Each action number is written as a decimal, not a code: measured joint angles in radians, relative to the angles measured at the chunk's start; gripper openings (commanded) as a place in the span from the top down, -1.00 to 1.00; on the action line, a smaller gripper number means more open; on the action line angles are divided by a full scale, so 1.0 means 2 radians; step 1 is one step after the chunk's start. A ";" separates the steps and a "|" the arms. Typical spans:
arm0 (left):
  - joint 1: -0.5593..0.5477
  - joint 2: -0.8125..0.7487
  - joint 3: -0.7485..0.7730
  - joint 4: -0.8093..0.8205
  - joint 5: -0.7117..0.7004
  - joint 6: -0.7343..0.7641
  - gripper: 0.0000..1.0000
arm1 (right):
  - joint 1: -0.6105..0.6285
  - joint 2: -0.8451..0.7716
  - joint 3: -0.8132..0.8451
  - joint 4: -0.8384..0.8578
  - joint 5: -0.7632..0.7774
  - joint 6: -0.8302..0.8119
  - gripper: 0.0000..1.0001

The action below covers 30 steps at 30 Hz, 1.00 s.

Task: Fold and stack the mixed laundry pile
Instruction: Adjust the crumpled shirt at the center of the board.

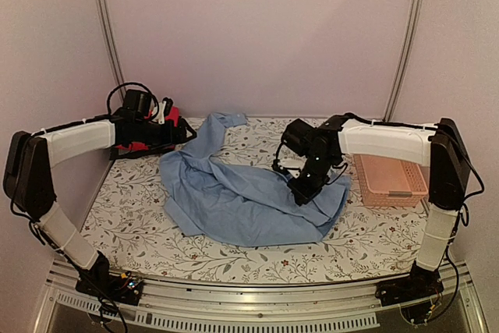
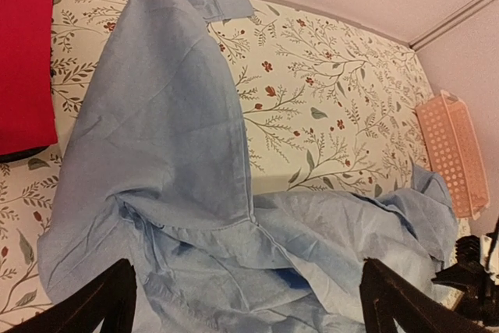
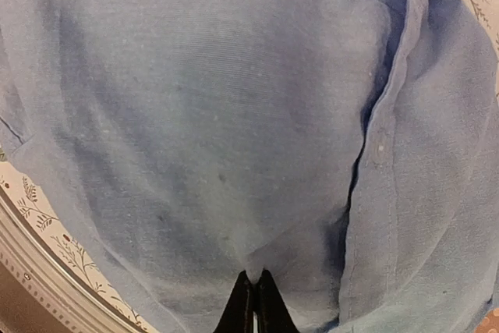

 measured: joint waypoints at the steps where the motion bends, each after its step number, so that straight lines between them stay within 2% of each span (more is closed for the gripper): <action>1: 0.000 0.001 0.001 0.000 0.000 0.000 -0.99 | 0.000 0.000 0.008 -0.003 -0.002 -0.001 1.00; 7: 0.000 0.003 0.008 0.000 -0.003 0.000 -0.99 | -0.026 -0.003 0.078 0.006 -0.047 -0.013 1.00; 13: 0.001 0.009 0.013 -0.001 -0.006 0.000 -0.99 | -0.142 -0.010 0.086 0.051 -0.084 -0.002 0.99; 14: 0.002 0.010 0.013 -0.001 -0.006 0.000 -0.99 | -0.163 -0.007 0.086 0.063 -0.089 0.005 0.78; 15: 0.002 0.012 0.013 0.001 -0.006 -0.001 -0.99 | -0.180 0.002 0.090 0.070 -0.092 0.012 0.39; 16: 0.002 0.014 0.013 0.002 -0.006 -0.002 -0.99 | -0.194 0.017 0.106 0.065 -0.092 0.020 0.18; 18: 0.002 0.021 0.013 0.001 -0.006 -0.005 -0.99 | -0.215 0.068 0.157 0.063 -0.078 0.027 0.00; 19: 0.002 0.025 0.013 0.001 -0.006 -0.006 -0.99 | -0.221 0.089 0.170 0.068 -0.070 0.028 -0.02; 21: 0.002 0.031 0.013 0.001 -0.006 -0.007 -0.99 | -0.224 0.108 0.170 0.065 -0.053 0.028 -0.02; 24: 0.002 0.033 0.013 0.000 -0.006 -0.008 -0.99 | -0.217 0.094 0.152 0.056 -0.045 0.025 0.01; 27: 0.003 0.033 0.013 0.000 -0.006 -0.008 -0.99 | -0.192 0.027 0.110 0.059 -0.038 0.017 0.00; 30: 0.003 0.033 0.013 0.000 -0.006 -0.008 -0.99 | -0.130 -0.052 0.082 0.066 -0.022 0.011 0.00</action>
